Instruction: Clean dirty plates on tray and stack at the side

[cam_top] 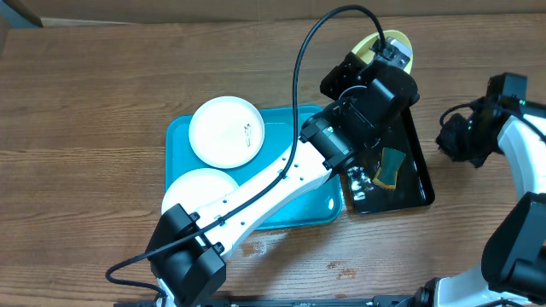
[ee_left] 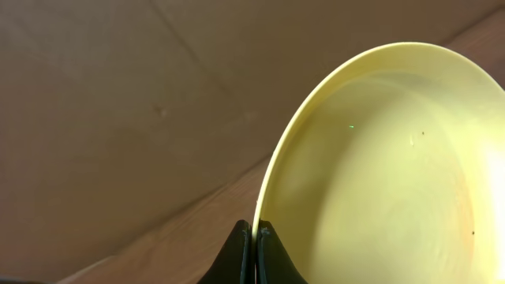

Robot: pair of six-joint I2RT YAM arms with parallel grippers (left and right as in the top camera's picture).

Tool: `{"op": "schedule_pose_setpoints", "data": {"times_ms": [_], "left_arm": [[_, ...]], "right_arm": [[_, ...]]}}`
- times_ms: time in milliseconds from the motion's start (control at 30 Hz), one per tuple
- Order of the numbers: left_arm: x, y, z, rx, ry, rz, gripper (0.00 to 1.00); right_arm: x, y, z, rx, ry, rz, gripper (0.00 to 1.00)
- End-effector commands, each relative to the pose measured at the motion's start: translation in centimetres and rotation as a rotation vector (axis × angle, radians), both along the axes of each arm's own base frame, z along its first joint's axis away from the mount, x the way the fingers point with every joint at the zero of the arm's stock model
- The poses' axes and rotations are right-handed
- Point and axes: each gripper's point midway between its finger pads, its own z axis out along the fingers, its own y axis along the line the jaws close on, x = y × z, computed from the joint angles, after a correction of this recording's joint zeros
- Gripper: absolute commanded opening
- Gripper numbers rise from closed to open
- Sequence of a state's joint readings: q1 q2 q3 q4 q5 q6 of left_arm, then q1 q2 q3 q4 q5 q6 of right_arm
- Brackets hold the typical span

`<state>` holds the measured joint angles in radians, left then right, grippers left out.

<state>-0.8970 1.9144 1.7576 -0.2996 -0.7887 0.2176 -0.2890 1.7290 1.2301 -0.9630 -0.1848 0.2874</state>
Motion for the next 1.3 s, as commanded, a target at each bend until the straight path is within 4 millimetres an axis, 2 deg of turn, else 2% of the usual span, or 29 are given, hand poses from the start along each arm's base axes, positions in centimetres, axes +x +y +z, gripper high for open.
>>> {"op": "schedule_pose_setpoints", "data": {"times_ms": [0,200,267,333,433,500,567,667,833,1100,1267], "left_arm": [[-0.1,-0.9,1.8,-0.023,-0.028,-0.041,0.04],[-0.1,-1.0,1.9,-0.028,-0.031,-0.043,0.04],[-0.1,-1.0,1.9,-0.029,-0.031,-0.043,0.04],[-0.1,-1.1,1.8,-0.03,-0.03,-0.047,0.04],[-0.2,-1.4,1.7,-0.035,-0.023,-0.068,0.04],[-0.2,-1.4,1.7,-0.035,-0.023,-0.067,0.04],[-0.2,-1.4,1.7,-0.032,-0.021,-0.066,0.04],[-0.2,-1.3,1.6,-0.028,-0.017,-0.066,0.04],[-0.3,-1.8,1.4,-0.036,-0.008,-0.093,0.04],[-0.8,-2.6,1.4,-0.043,-0.001,-0.123,0.04],[-1.2,-3.0,1.5,-0.045,-0.005,-0.132,0.04]], "right_arm": [[-0.9,0.1,-1.4,0.007,0.026,-0.023,0.04],[-2.4,0.7,-2.9,0.023,0.069,-0.024,0.04],[-2.2,0.8,-2.9,0.029,0.061,-0.022,0.04],[-1.2,2.3,-2.2,0.114,-0.001,0.031,0.04],[0.6,6.9,1.2,0.375,-0.17,0.22,0.04],[1.2,9.0,3.7,0.509,-0.269,0.293,0.04],[1.5,9.6,5.5,0.559,-0.339,0.327,0.04],[1.8,9.3,7.4,0.598,-0.418,0.338,0.04],[2.2,10.1,11.8,0.788,-0.612,0.406,0.04],[3.0,11.8,12.3,0.773,-0.671,0.5,0.04],[3.4,13.0,11.1,0.708,-0.622,0.519,0.04]]}}
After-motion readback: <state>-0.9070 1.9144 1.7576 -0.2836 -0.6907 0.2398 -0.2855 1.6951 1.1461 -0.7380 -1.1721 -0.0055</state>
